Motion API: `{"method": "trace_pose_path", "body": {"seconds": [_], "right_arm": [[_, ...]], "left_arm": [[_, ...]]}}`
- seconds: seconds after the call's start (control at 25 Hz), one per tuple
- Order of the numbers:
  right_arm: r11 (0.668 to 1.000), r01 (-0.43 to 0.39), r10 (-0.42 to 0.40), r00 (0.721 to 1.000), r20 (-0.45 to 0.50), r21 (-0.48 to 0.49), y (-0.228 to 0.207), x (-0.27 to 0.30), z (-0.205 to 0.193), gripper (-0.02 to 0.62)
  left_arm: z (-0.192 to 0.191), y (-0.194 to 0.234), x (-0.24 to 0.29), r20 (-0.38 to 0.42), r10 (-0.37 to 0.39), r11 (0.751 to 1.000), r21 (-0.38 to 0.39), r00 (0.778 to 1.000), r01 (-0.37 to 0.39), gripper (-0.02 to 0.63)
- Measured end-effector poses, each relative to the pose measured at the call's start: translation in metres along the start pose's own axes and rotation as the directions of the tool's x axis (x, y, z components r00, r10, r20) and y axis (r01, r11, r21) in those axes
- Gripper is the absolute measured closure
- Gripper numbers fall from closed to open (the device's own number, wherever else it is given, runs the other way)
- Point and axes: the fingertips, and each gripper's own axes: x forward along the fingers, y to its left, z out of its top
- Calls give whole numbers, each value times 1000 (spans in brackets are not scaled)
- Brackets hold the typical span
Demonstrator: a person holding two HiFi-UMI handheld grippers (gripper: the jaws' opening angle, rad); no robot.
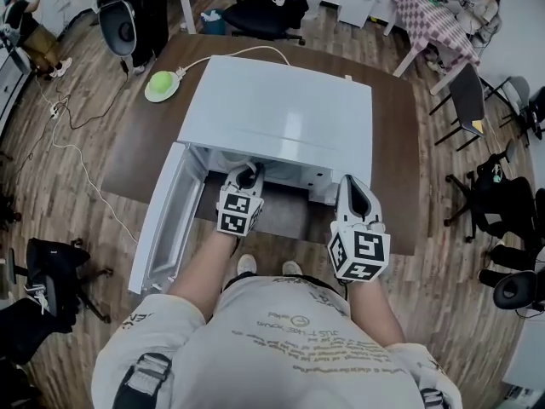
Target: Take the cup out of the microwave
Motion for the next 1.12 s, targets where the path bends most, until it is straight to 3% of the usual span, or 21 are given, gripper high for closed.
{"method": "trace_pose_path", "body": {"seconds": [0.56, 1.0, 1.12], "right_arm": [[977, -211, 211, 977, 34, -9, 41, 9, 3, 580], [913, -408, 408, 912, 29, -20, 97, 19, -2, 580], [889, -457, 457, 889, 36, -5, 110, 18, -3, 580]], "left_arm": [[5, -37, -80, 5, 74, 996, -48, 997, -74, 575], [50, -42, -131, 64, 195, 980, 10, 979, -196, 575], [65, -33, -142, 63, 243, 970, -6, 968, -244, 575]]}}
